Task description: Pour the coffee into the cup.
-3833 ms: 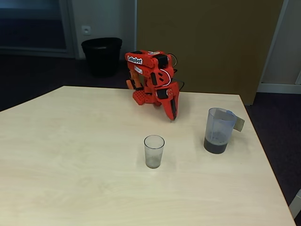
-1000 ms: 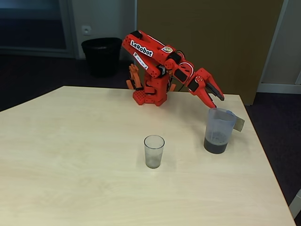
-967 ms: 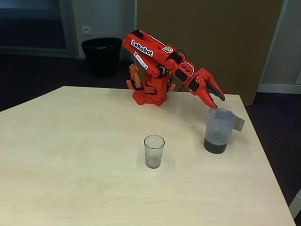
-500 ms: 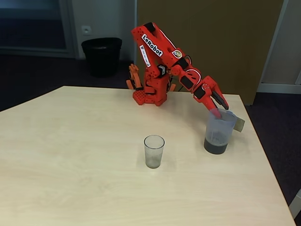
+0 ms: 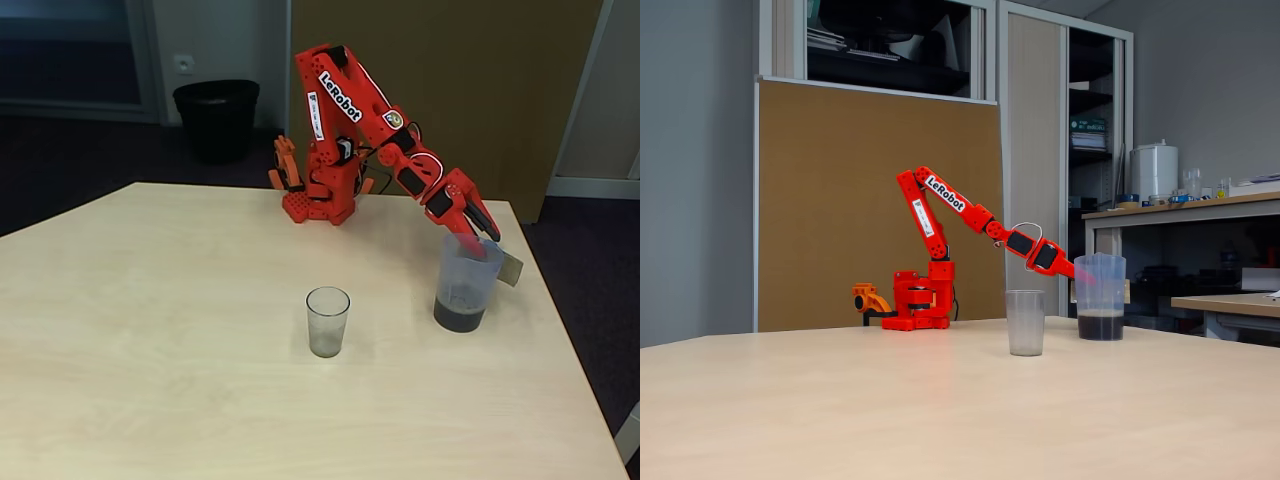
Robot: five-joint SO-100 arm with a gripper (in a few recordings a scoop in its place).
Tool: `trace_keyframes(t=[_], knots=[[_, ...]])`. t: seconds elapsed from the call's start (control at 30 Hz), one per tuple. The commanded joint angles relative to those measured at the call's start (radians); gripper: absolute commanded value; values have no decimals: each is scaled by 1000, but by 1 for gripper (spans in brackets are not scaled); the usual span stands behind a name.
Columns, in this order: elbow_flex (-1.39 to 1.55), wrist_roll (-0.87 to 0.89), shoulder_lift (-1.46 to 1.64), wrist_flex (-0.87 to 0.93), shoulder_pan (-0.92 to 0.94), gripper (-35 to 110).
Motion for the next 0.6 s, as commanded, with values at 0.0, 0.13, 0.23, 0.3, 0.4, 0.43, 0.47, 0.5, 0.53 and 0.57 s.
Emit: trace_keyframes(t=[0.0, 0.13, 0.23, 0.3, 0.4, 0.43, 0.47, 0.5, 0.53, 0.57], knots=[[-63, -8, -32, -41, -2, 26], [-101, -23, -97, -72, 11, 26], [-121, -37, -140, -98, 25, 26], [-132, -49, -160, -110, 34, 26], [-149, -64, -181, -129, 49, 26], [-155, -69, -189, -135, 52, 26], [-160, -72, -196, -141, 57, 26], [-163, -74, -202, -146, 61, 26], [-167, -75, -209, -152, 64, 26], [-170, -75, -213, -155, 67, 25]])
